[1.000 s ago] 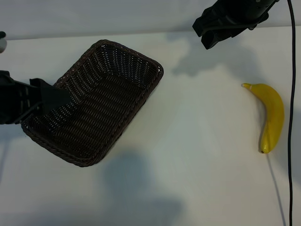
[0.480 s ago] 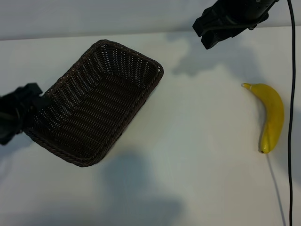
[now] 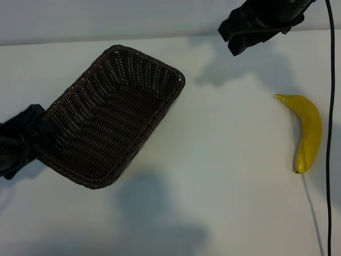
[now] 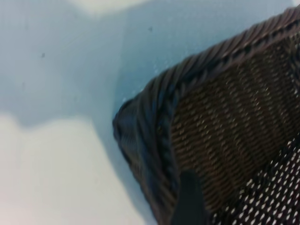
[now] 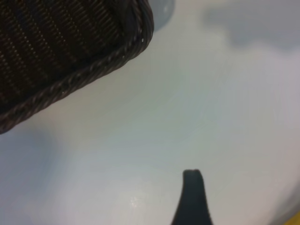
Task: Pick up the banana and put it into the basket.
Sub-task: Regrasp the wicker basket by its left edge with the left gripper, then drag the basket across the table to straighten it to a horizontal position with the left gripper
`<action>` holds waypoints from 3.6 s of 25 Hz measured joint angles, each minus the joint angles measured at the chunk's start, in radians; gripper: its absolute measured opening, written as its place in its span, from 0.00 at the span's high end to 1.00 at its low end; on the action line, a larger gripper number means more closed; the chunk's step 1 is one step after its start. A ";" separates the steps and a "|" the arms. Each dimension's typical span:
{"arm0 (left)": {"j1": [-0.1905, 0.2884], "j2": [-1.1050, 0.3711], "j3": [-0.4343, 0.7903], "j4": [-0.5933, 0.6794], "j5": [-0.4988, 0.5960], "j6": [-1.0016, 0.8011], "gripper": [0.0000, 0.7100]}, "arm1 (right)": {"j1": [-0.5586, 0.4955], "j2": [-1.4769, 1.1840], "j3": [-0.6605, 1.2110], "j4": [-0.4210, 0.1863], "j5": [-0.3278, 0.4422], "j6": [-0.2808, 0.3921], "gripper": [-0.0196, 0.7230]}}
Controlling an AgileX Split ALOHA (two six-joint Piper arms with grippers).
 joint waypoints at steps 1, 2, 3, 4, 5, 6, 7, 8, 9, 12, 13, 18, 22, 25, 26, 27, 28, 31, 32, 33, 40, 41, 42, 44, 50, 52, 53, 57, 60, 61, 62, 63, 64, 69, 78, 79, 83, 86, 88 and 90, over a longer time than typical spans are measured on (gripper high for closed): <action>0.000 0.000 0.000 0.000 0.015 0.000 0.16 | 0.000 0.000 0.000 0.000 0.000 0.000 0.22; 0.000 0.000 0.000 0.000 0.029 -0.001 0.16 | 0.000 0.000 0.000 0.000 0.000 0.000 0.22; 0.000 0.000 0.000 0.000 0.043 -0.001 0.16 | 0.000 0.000 0.000 0.000 0.000 0.000 0.22; 0.000 0.000 0.000 0.000 0.054 -0.001 0.16 | 0.000 0.000 0.000 0.000 0.000 0.000 0.22; 0.000 -0.001 0.000 -0.001 0.061 -0.001 0.16 | 0.000 0.000 0.000 0.000 0.000 0.000 0.22; 0.000 -0.004 0.000 -0.001 0.068 -0.002 0.16 | 0.000 0.000 0.000 0.000 0.000 0.000 0.22; 0.000 -0.010 0.000 -0.003 0.072 -0.002 0.16 | 0.000 0.000 0.000 0.000 0.000 0.000 0.22; 0.000 -0.021 0.000 -0.003 0.075 -0.002 0.16 | 0.000 0.000 0.000 0.001 0.000 0.000 0.22; 0.000 -0.036 0.000 -0.003 0.076 -0.002 0.16 | 0.000 0.000 0.000 0.001 0.000 0.000 0.22; 0.000 -0.087 -0.014 0.004 0.099 -0.002 0.16 | 0.000 0.000 0.000 0.001 0.000 0.000 0.24; 0.000 -0.100 -0.029 0.013 0.119 -0.002 0.16 | 0.000 0.000 0.000 0.001 0.000 0.000 0.25; 0.000 -0.144 -0.070 0.125 0.241 -0.084 0.16 | 0.000 0.000 0.000 0.003 0.000 -0.001 0.28; 0.000 -0.178 -0.070 0.243 0.326 -0.199 0.17 | 0.000 0.000 0.000 0.009 0.000 -0.001 0.28; 0.000 -0.206 -0.069 0.286 0.329 -0.248 0.18 | 0.000 0.000 0.000 0.021 0.000 -0.001 0.28; 0.000 -0.206 -0.066 0.296 0.328 -0.253 0.18 | 0.000 0.000 0.000 0.025 0.000 -0.001 0.28; 0.000 -0.200 -0.060 0.300 0.327 -0.257 0.18 | 0.000 0.000 0.000 0.026 0.000 -0.001 0.28; 0.000 -0.192 -0.051 0.301 0.322 -0.259 0.18 | 0.000 0.000 0.000 0.027 0.000 -0.002 0.28; 0.000 -0.161 -0.019 0.301 0.289 -0.263 0.18 | 0.000 0.000 0.000 0.027 0.000 -0.002 0.28; 0.000 -0.151 -0.013 0.301 0.278 -0.263 0.18 | 0.000 0.000 0.000 0.027 0.000 -0.002 0.28; 0.000 -0.143 -0.010 0.301 0.260 -0.263 0.18 | 0.000 0.000 0.000 0.027 0.000 -0.002 0.28; 0.000 -0.039 -0.007 0.300 0.154 -0.264 0.18 | 0.000 0.000 0.000 0.028 0.000 -0.004 0.28; 0.000 -0.014 -0.007 0.296 0.137 -0.264 0.18 | 0.000 0.000 0.000 0.028 0.000 -0.004 0.28; 0.000 0.008 -0.007 0.287 0.119 -0.261 0.18 | 0.000 0.000 0.000 0.028 0.000 -0.004 0.28; 0.000 0.056 -0.007 0.261 0.090 -0.236 0.18 | 0.000 0.000 0.000 0.028 0.000 -0.004 0.28; 0.000 0.170 -0.007 0.122 -0.011 -0.115 0.18 | 0.000 0.000 0.000 0.028 0.000 -0.004 0.28; 0.000 0.207 -0.007 0.077 -0.036 -0.066 0.18 | 0.000 0.000 0.000 0.028 0.000 -0.006 0.28; 0.000 0.220 -0.007 0.052 -0.047 -0.043 0.18 | 0.000 0.000 0.000 0.028 0.000 -0.006 0.28; 0.000 0.266 -0.007 -0.030 -0.068 0.028 0.28 | 0.000 0.000 0.000 0.028 0.000 -0.007 0.28; 0.000 0.276 -0.007 -0.047 -0.085 0.047 0.59 | 0.000 0.000 0.000 0.028 0.000 -0.007 0.28; 0.000 0.279 -0.007 -0.056 -0.096 0.042 0.69 | 0.000 0.000 0.000 0.028 0.000 -0.007 0.28; 0.000 0.283 -0.007 -0.059 -0.109 0.042 0.71 | 0.000 0.000 0.000 0.028 0.000 -0.007 0.28; 0.000 0.285 -0.007 -0.060 -0.117 0.044 0.75 | 0.000 0.000 0.000 0.028 0.000 -0.007 0.28; 0.000 0.285 -0.007 -0.058 -0.117 0.051 0.76 | 0.000 0.000 0.000 0.028 0.000 -0.007 0.28; 0.000 0.286 -0.021 -0.054 -0.086 0.094 0.76 | 0.000 0.000 0.000 0.028 0.000 -0.007 0.28; 0.000 0.296 -0.276 -0.176 0.152 0.454 0.76 | 0.000 0.000 0.000 0.028 0.000 -0.007 0.28; 0.000 0.306 -0.306 -0.188 0.174 0.487 0.76 | 0.000 0.000 0.000 0.028 0.000 -0.007 0.28; 0.000 0.397 -0.404 -0.199 0.275 0.582 0.76 | 0.000 0.000 0.000 0.029 0.000 -0.007 0.28; 0.000 0.469 -0.449 -0.196 0.311 0.606 0.76 | 0.000 0.000 0.000 0.029 0.000 -0.007 0.28; 0.000 0.510 -0.472 -0.196 0.323 0.629 0.76 | 0.000 0.000 0.000 0.029 0.000 -0.007 0.28; 0.000 0.555 -0.493 -0.196 0.343 0.663 0.76 | 0.000 0.000 0.000 0.029 0.000 -0.007 0.28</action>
